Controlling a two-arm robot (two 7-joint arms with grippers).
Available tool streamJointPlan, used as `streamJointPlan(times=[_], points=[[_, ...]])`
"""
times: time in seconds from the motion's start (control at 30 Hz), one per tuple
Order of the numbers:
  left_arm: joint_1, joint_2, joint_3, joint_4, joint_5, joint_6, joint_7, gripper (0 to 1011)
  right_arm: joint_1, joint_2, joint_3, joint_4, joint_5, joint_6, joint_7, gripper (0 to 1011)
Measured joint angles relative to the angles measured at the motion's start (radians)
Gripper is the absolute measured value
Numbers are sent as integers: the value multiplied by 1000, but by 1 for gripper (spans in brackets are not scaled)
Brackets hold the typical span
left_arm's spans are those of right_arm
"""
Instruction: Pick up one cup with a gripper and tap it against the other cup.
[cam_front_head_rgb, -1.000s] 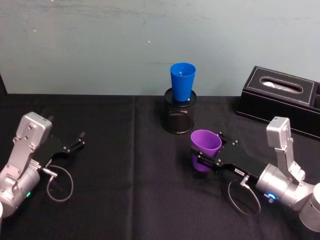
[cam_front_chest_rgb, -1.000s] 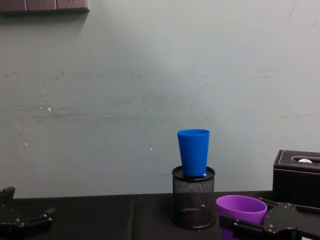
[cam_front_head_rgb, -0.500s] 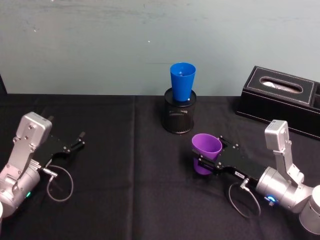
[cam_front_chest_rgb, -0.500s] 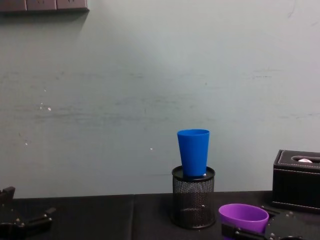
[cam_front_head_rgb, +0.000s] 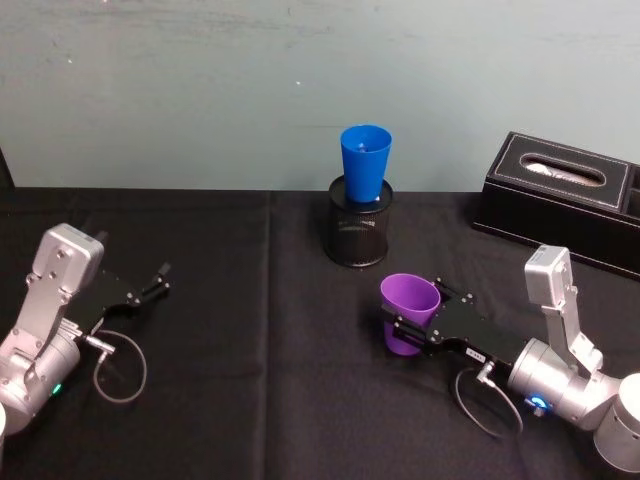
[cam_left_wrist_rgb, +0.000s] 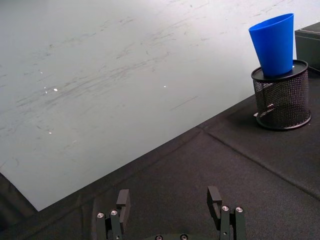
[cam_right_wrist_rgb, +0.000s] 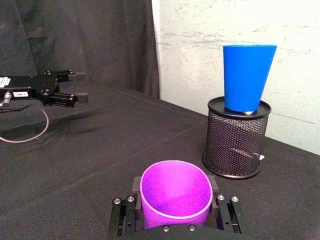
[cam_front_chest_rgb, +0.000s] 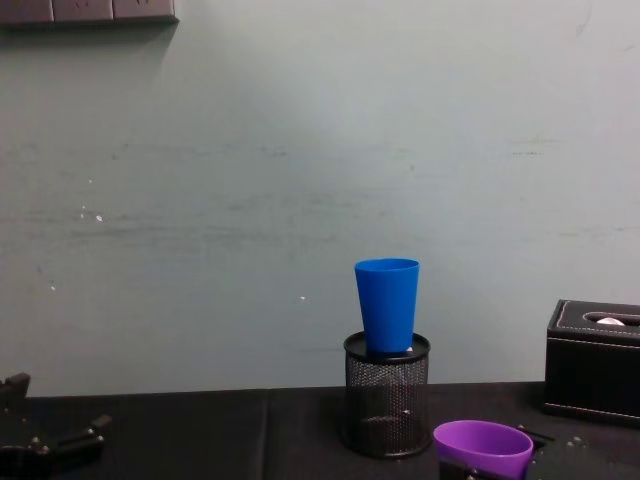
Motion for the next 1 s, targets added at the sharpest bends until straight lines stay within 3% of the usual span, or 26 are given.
streamJointPlan(times=[1.0], points=[[0,0,0,0,0,0,0,1011,-1,1,0,-1,0,0,1,751]])
